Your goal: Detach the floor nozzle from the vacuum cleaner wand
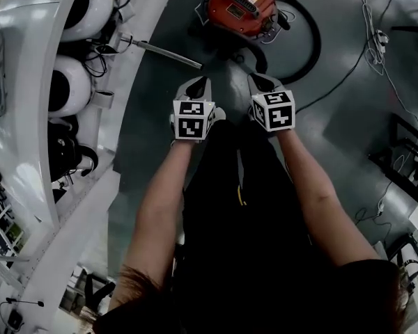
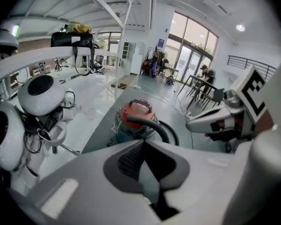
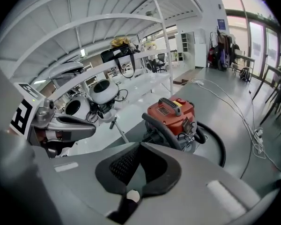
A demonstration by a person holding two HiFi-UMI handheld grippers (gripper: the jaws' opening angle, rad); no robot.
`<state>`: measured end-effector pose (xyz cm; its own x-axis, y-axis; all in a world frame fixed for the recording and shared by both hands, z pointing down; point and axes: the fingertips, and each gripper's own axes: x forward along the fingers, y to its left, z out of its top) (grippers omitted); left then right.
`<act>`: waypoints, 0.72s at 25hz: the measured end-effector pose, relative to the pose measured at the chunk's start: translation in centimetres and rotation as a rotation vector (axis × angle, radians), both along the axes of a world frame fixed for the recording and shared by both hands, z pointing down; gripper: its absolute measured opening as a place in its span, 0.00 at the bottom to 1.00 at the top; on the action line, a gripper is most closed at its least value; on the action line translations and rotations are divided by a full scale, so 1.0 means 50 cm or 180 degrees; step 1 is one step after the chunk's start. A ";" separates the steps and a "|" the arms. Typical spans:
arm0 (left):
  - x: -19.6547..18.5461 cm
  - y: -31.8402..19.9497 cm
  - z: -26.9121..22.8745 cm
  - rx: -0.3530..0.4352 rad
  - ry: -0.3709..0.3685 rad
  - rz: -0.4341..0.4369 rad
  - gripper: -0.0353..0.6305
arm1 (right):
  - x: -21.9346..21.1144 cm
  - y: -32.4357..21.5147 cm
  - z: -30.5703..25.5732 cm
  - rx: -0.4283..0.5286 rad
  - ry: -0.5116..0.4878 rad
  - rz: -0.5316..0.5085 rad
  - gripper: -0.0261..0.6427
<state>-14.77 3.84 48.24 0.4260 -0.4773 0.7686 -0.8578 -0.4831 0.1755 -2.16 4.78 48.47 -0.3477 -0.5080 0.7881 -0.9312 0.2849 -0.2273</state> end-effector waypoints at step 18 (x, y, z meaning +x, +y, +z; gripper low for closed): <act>0.110 0.058 -0.221 0.0098 0.0199 -0.0268 0.07 | 0.058 0.069 -0.211 0.0208 -0.0225 -0.0008 0.03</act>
